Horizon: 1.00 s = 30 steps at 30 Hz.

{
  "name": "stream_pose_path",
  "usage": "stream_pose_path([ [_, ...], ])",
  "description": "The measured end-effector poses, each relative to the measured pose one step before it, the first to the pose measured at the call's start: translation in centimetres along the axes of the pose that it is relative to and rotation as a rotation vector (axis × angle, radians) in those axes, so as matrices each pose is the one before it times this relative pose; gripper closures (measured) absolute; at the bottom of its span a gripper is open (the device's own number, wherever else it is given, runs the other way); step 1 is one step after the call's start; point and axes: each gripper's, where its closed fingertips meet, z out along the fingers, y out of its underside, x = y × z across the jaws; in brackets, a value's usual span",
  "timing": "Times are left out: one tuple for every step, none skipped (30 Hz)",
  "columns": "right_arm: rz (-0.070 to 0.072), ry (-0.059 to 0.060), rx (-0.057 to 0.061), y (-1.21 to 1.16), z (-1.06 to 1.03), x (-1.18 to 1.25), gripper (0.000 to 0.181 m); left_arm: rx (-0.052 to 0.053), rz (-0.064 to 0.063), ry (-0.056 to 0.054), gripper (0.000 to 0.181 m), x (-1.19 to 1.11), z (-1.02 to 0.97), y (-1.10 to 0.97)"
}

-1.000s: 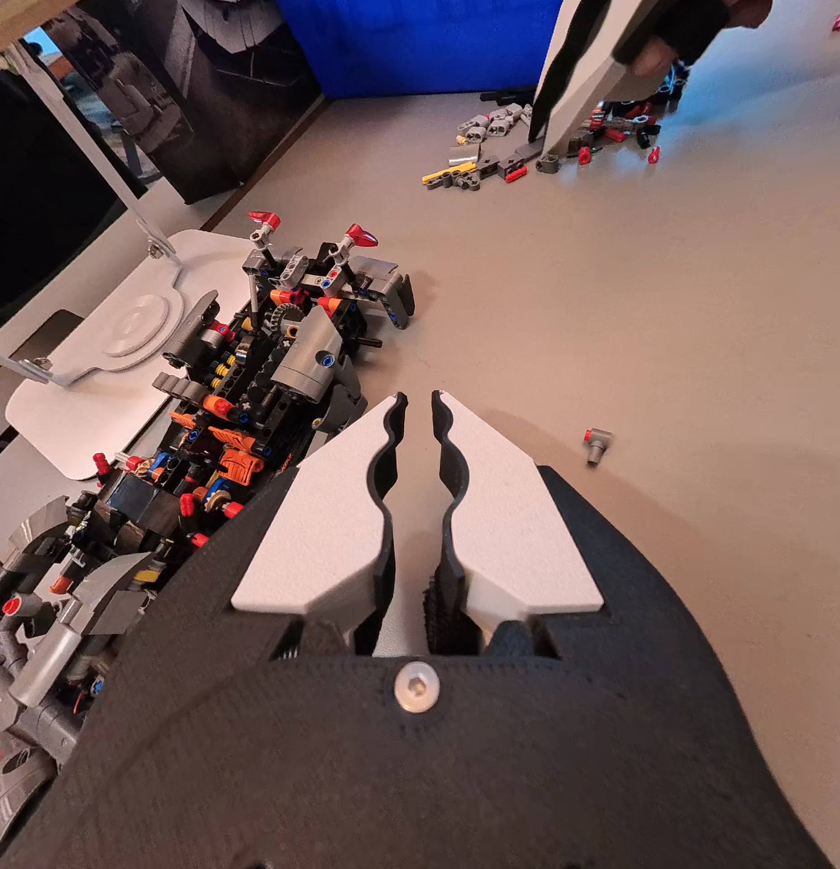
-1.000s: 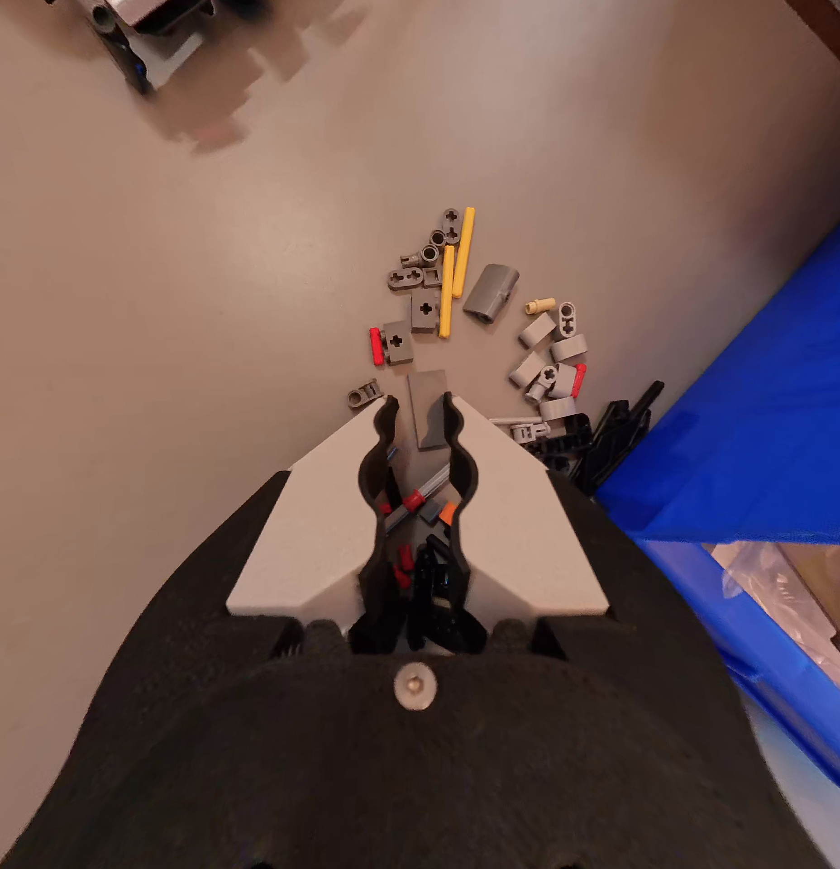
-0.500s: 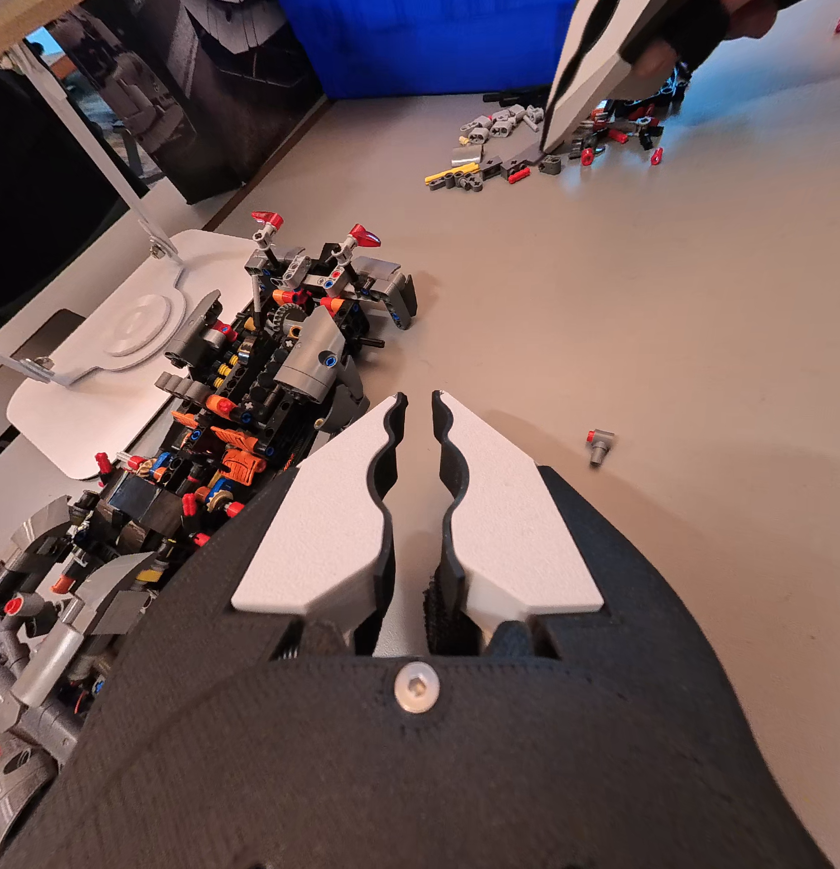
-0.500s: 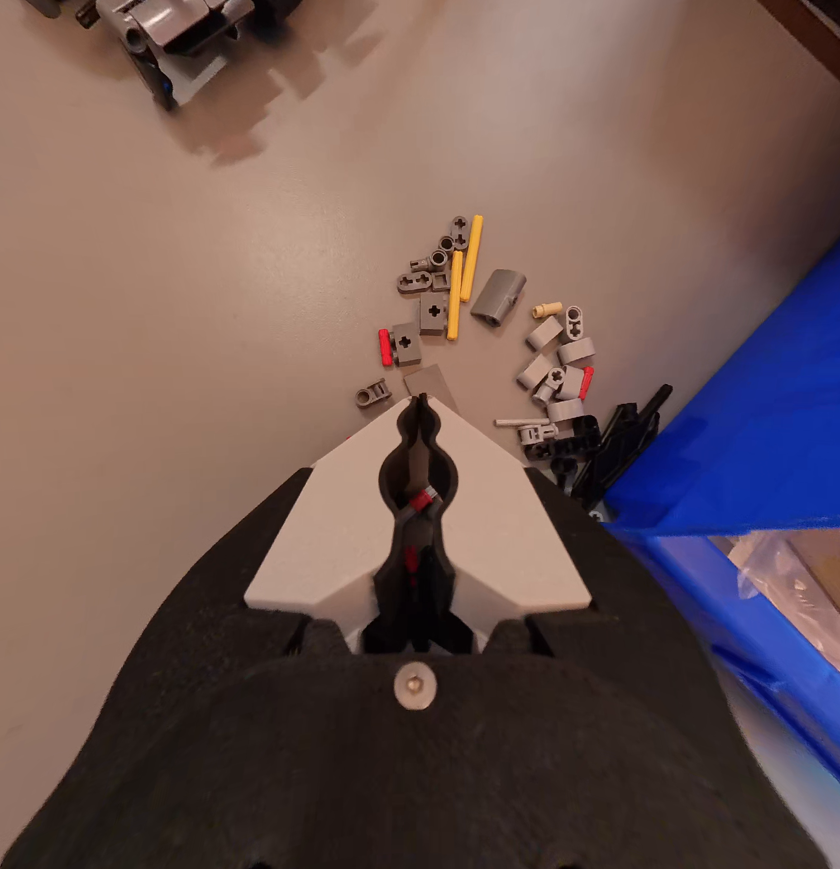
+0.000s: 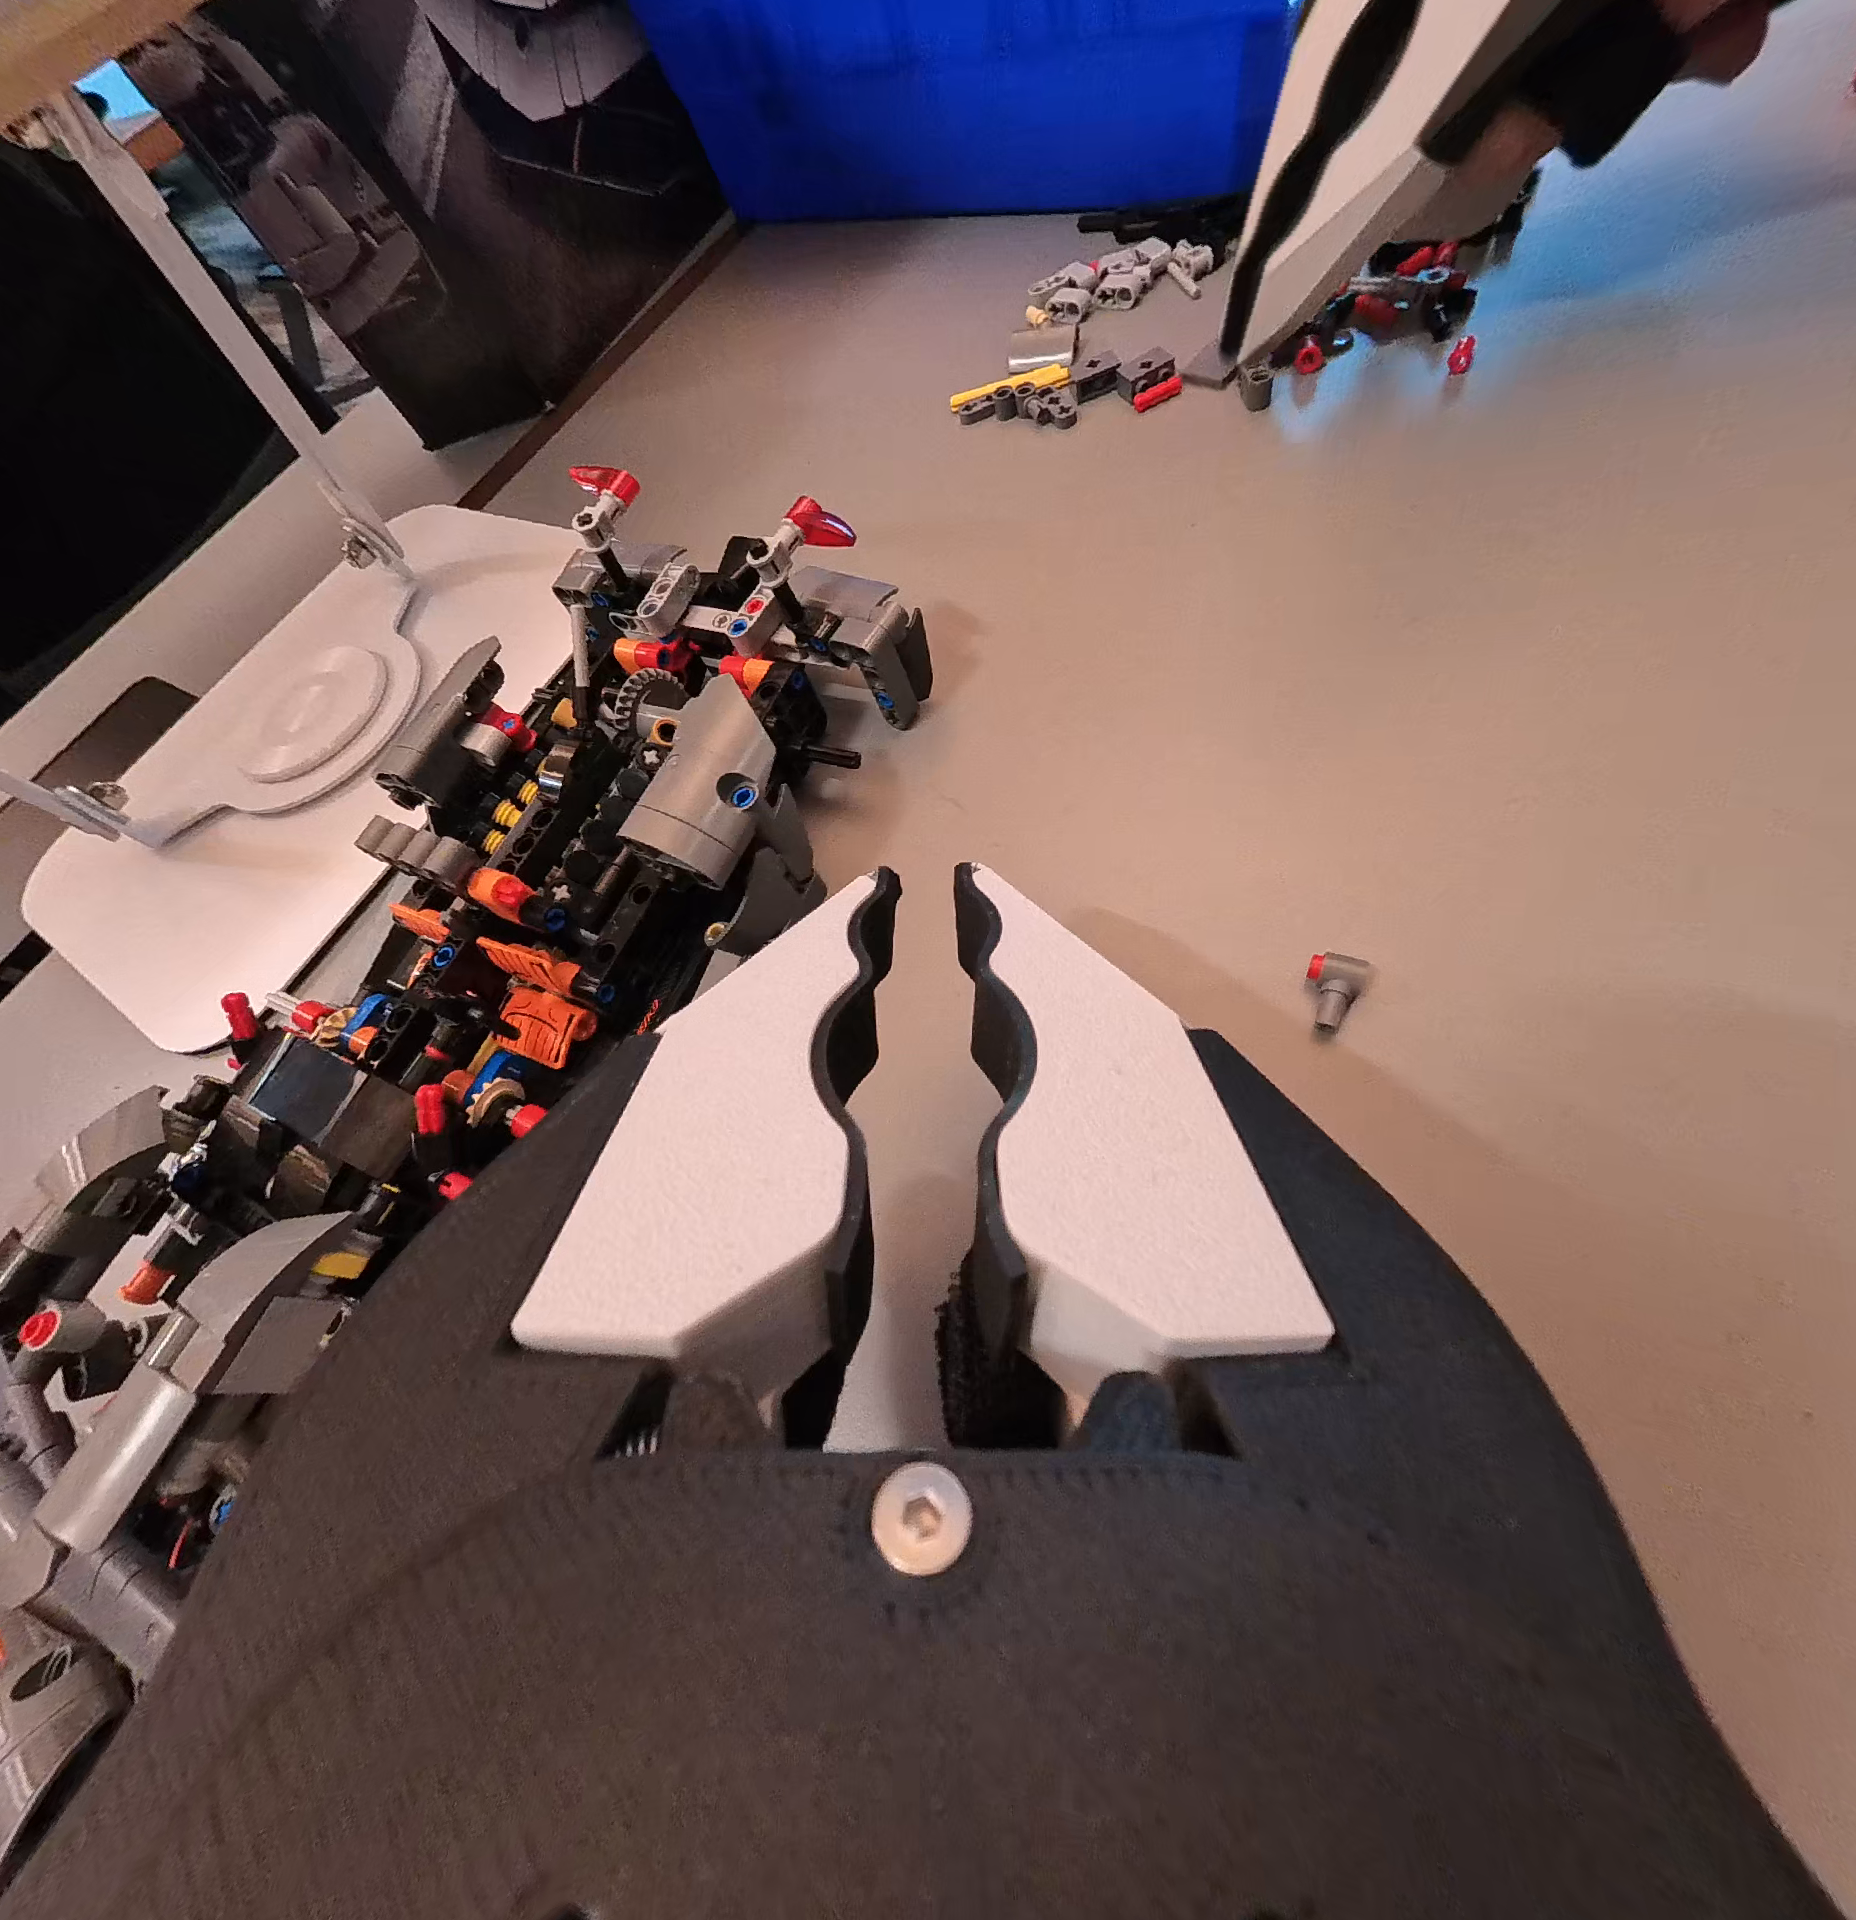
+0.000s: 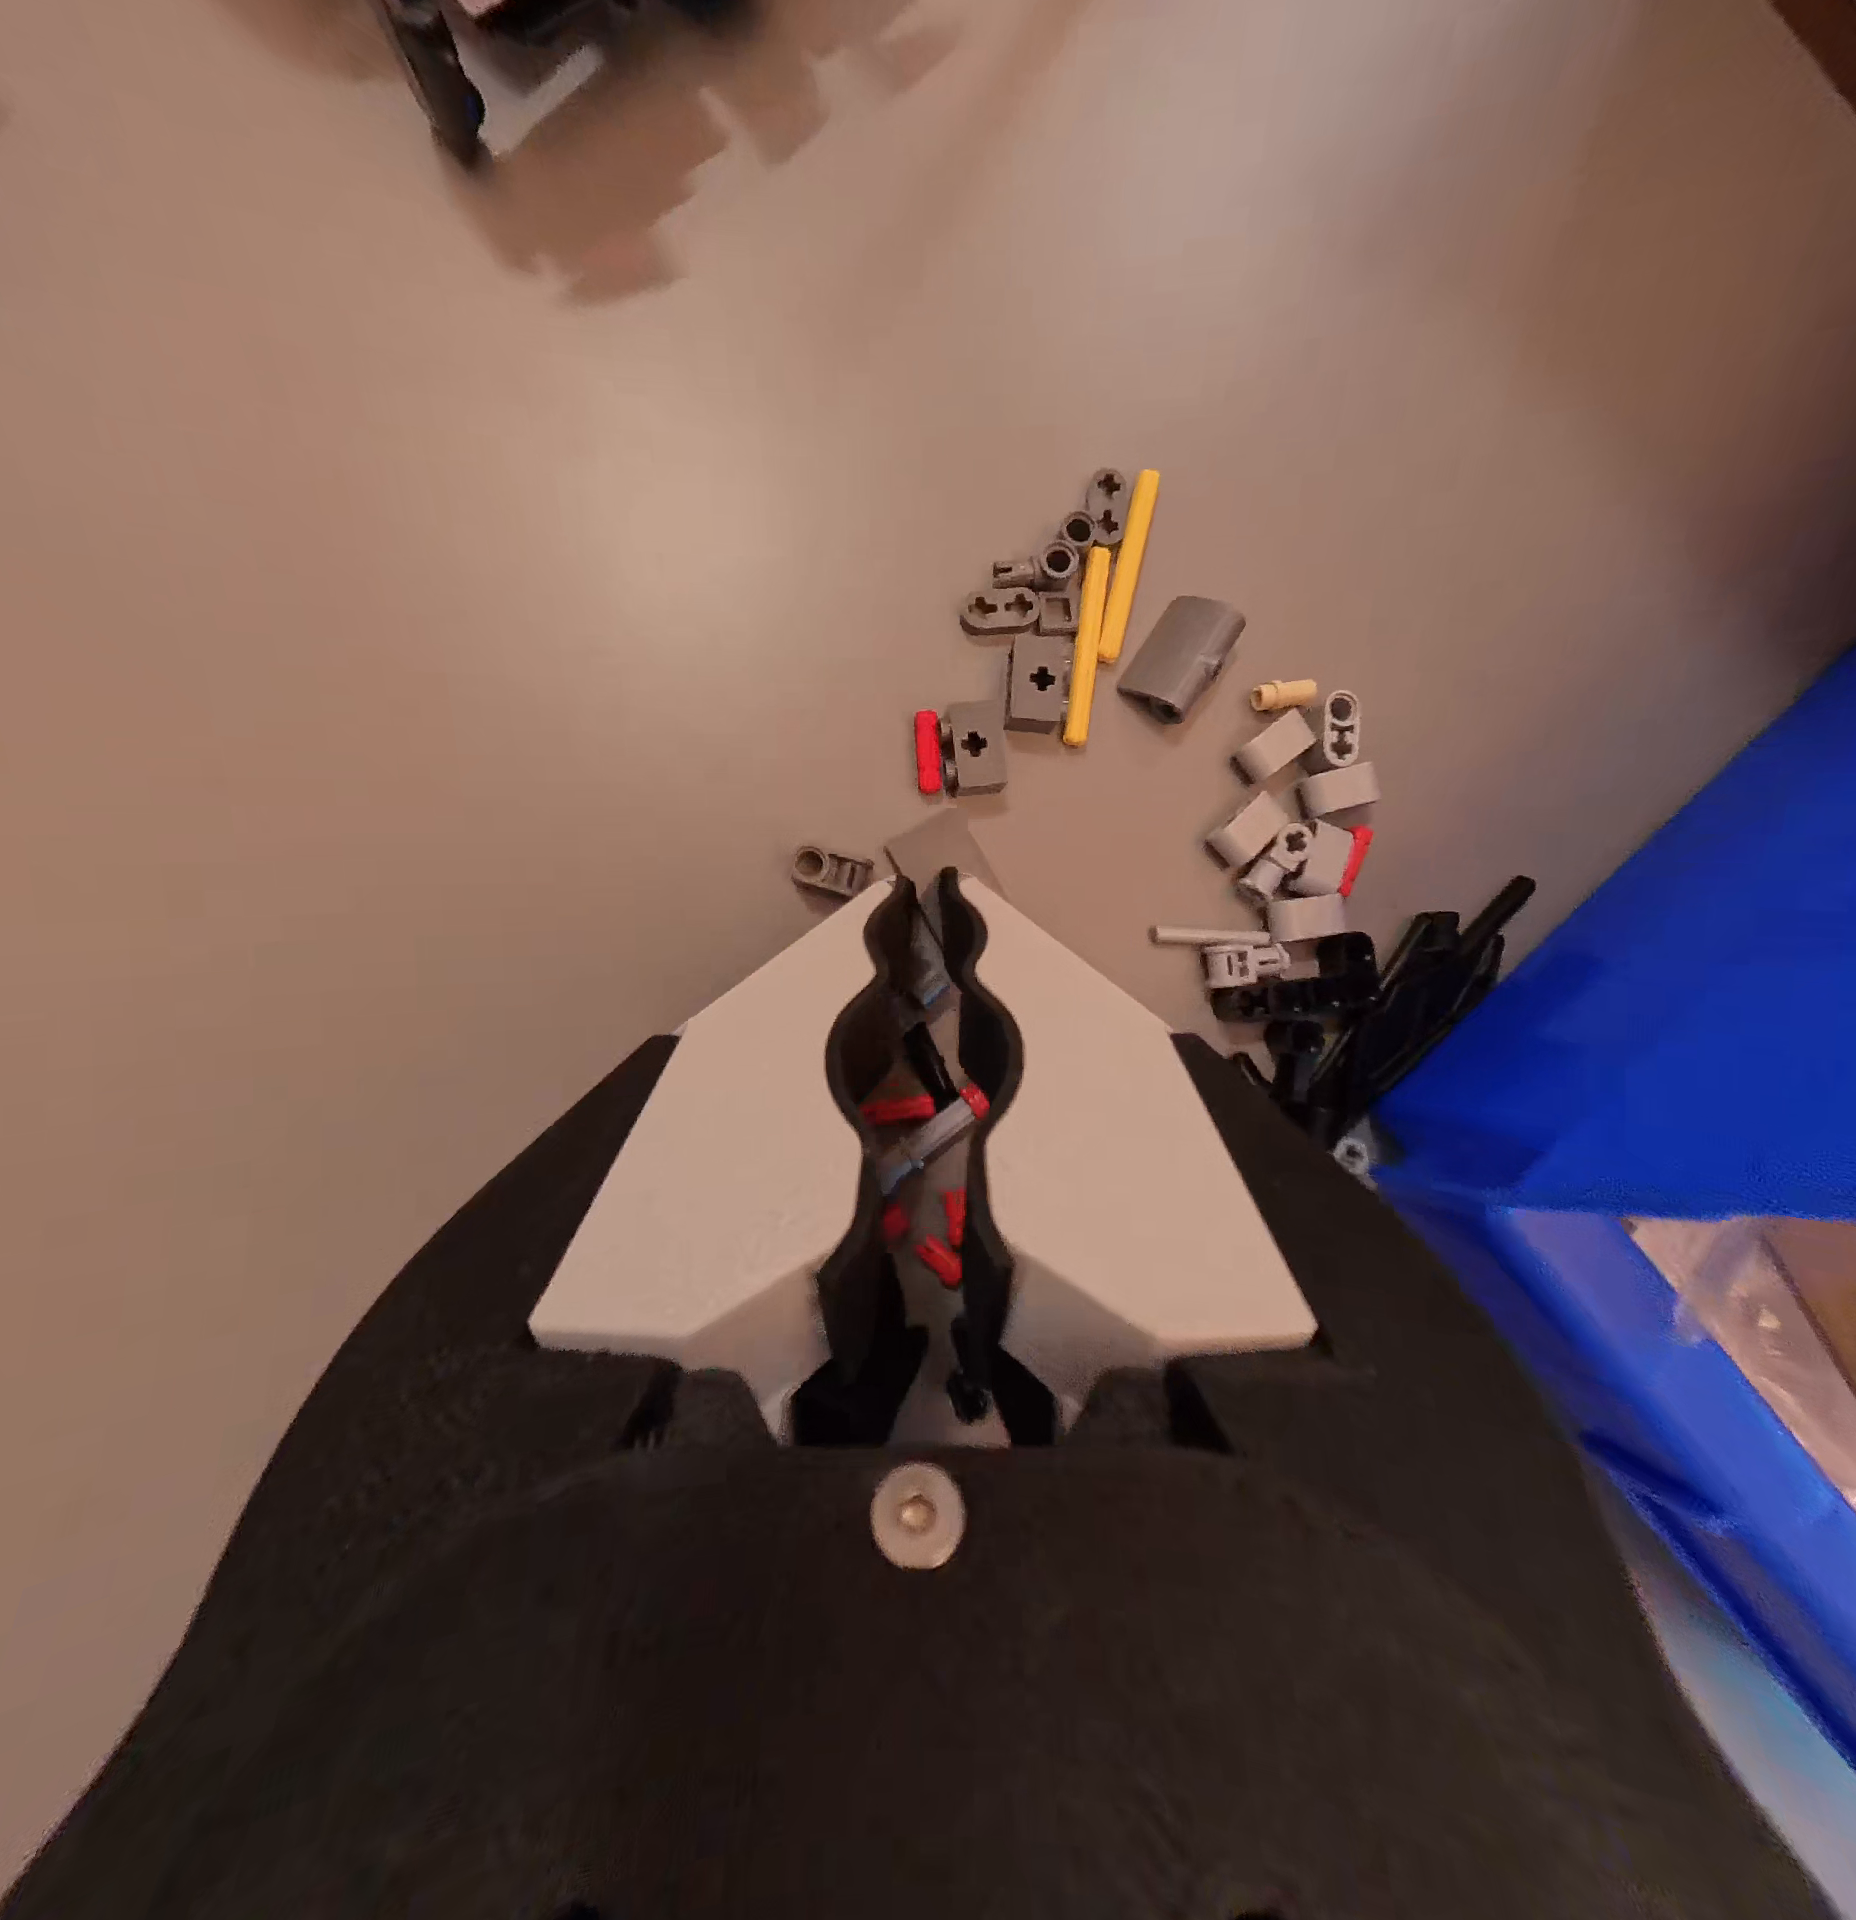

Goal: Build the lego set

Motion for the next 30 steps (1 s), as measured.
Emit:
stream_pose_path([
  [0.0033,-0.0057,0.0008,-0.142,0.104,-0.071,0.178,-0.0013,0.0004,-0.0004,0.171,-0.001,0.003,0.021],
  [-0.0010,-0.0073,-0.0021,-0.136,0.084,-0.062,0.178,-0.0006,0.0009,0.0008,0.171,0.012,0.008,0.012],
  [-0.0045,-0.0100,-0.0002,-0.159,0.100,-0.132,0.179,-0.0014,0.0016,0.0006,0.171,0.028,0.023,0.015],
  [-0.0051,-0.0112,0.0016,-0.215,0.129,-0.193,0.179,-0.0017,0.0024,0.0007,0.171,0.033,0.016,0.019],
  [-0.0065,-0.0078,-0.0001,-0.229,0.140,-0.188,0.180,-0.0011,0.0027,0.0003,0.171,0.038,0.003,0.017],
  [-0.0107,-0.0062,-0.0033,-0.212,0.130,-0.219,0.180,-0.0006,0.0024,0.0005,0.171,0.032,0.007,0.000],
  [-0.0118,-0.0092,-0.0055,-0.210,0.118,-0.268,0.180,-0.0010,0.0022,0.0015,0.171,0.041,0.014,0.014],
  [-0.0108,-0.0098,-0.0063,-0.195,0.108,-0.272,0.180,-0.0008,0.0020,0.0025,0.171,0.053,0.011,0.003],
  [-0.0111,-0.0057,-0.0076,-0.182,0.111,-0.229,0.181,-0.0009,0.0020,0.0012,0.171,0.047,0.010,0.013],
  [-0.0141,-0.0033,-0.0083,-0.201,0.116,-0.231,0.181,-0.0009,0.0017,0.0011,0.171,0.036,0.010,0.004],
  [-0.0136,-0.0050,-0.0059,-0.262,0.142,-0.288,0.181,-0.0009,0.0016,0.0021,0.171,0.063,0.012,-0.001],
  [-0.0137,-0.0091,-0.0024,-0.319,0.173,-0.410,0.181,-0.0004,0.0019,0.0013,0.171,0.051,0.016,-0.008],
  [-0.0147,-0.0102,-0.0015,-0.348,0.173,-0.453,0.180,-0.0003,0.0011,0.0002,0.171,0.024,0.010,-0.013],
  [-0.0154,-0.0106,-0.0025,-0.349,0.169,-0.502,0.181,-0.0003,0.0006,0.0015,0.171,0.041,0.019,-0.004],
  [-0.0175,-0.0139,-0.0021,-0.365,0.156,-0.619,0.181,-0.0012,0.0013,-0.0001,0.171,0.014,-0.004,0.006],
  [-0.0172,-0.0145,-0.0008,-0.397,0.181,-0.663,0.181,0.0000,0.0024,-0.0015,0.171,0.003,-0.011,-0.019],
  [-0.0158,-0.0123,0.0012,-0.431,0.197,-0.676,0.181,0.0004,0.0021,-0.0011,0.171,0.007,-0.012,-0.034],
  [-0.0154,-0.0140,0.0029,-0.455,0.219,-0.725,0.181,0.0013,0.0019,-0.0020,0.171,-0.018,-0.030,-0.051],
  [-0.0152,-0.0176,0.0042,-0.480,0.211,-0.791,0.181,0.0015,0.0017,-0.0023,0.171,-0.014,-0.039,-0.062],
  [-0.0140,-0.0160,0.0048,-0.480,0.229,-0.772,0.181,0.0004,0.0023,-0.0035,0.171,-0.034,-0.042,-0.039],
  [-0.0135,-0.0117,0.0042,-0.449,0.230,-0.701,0.181,0.0010,0.0025,-0.0046,0.171,-0.056,-0.049,-0.051],
  [-0.0136,-0.0123,0.0048,-0.454,0.223,-0.713,0.181,0.0010,0.0009,-0.0017,0.171,-0.022,-0.037,-0.028],
  [-0.0120,-0.0152,0.0072,-0.475,0.247,-0.772,0.181,0.0002,-0.0003,-0.0004,0.171,-0.020,-0.027,-0.016],
  [-0.0104,-0.0155,0.0084,-0.476,0.254,-0.767,0.181,0.0002,0.0009,-0.0035,0.171,-0.057,-0.040,-0.003],
  [-0.0118,-0.0150,0.0072,-0.446,0.246,-0.744,0.181,0.0021,0.0013,-0.0029,0.171,-0.045,-0.036,-0.038],
  [-0.0111,-0.0147,0.0058,-0.404,0.231,-0.711,0.181,0.0012,-0.0017,-0.0004,0.171,-0.022,-0.039,-0.027],
  [-0.0104,-0.0141,0.0054,-0.387,0.228,-0.671,0.181,-0.0001,-0.0008,-0.0002,0.171,-0.014,-0.007,-0.002],
  [-0.0115,-0.0153,0.0068,-0.354,0.221,-0.639,0.181,0.0001,0.0019,-0.0019,0.171,-0.022,-0.007,-0.015],
  [-0.0111,-0.0164,0.0091,-0.354,0.210,-0.590,0.181,0.0004,0.0017,-0.0020,0.171,-0.008,-0.004,-0.025],
  [-0.0159,-0.0168,0.0121,-0.334,0.193,-0.549,0.181,-0.0002,0.0013,-0.0019,0.171,-0.002,-0.003,-0.009],
])
